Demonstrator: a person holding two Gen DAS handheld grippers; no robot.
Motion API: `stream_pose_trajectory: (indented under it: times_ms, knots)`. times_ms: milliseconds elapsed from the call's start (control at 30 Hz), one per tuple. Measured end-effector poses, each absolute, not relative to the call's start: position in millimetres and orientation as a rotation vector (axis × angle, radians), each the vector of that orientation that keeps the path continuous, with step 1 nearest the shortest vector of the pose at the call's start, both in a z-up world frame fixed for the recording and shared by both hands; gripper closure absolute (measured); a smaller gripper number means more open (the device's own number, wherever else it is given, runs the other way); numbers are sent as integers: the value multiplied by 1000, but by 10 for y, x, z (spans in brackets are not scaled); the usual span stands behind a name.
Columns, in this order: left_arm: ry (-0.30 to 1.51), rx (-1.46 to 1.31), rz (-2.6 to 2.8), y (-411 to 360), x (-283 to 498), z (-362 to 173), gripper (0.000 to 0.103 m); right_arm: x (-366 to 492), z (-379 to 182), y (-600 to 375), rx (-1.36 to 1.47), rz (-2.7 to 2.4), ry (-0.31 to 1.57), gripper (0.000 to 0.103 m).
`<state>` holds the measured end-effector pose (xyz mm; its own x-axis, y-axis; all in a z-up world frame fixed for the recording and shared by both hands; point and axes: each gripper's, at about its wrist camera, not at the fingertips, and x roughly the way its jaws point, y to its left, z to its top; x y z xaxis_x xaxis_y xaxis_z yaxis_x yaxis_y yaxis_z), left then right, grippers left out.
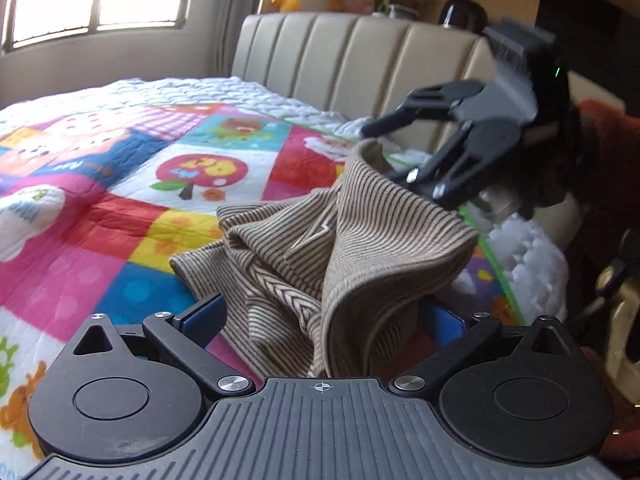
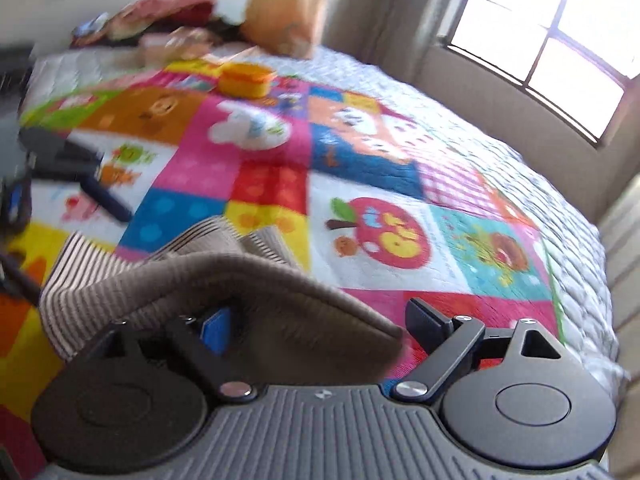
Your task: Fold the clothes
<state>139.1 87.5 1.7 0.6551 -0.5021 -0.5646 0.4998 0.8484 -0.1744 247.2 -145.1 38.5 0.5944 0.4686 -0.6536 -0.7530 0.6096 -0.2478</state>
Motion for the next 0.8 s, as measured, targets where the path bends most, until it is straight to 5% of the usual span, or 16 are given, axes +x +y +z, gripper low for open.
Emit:
stream_pose_trajectory:
  times_ms: [400, 800]
  knots:
    - [676, 73, -161, 1085, 2149, -143, 0, 2715, -264, -1937, -298, 462, 645, 0]
    - [736, 18, -127, 1313, 2157, -249, 0, 2028, -25, -2269, 99, 586, 700, 0]
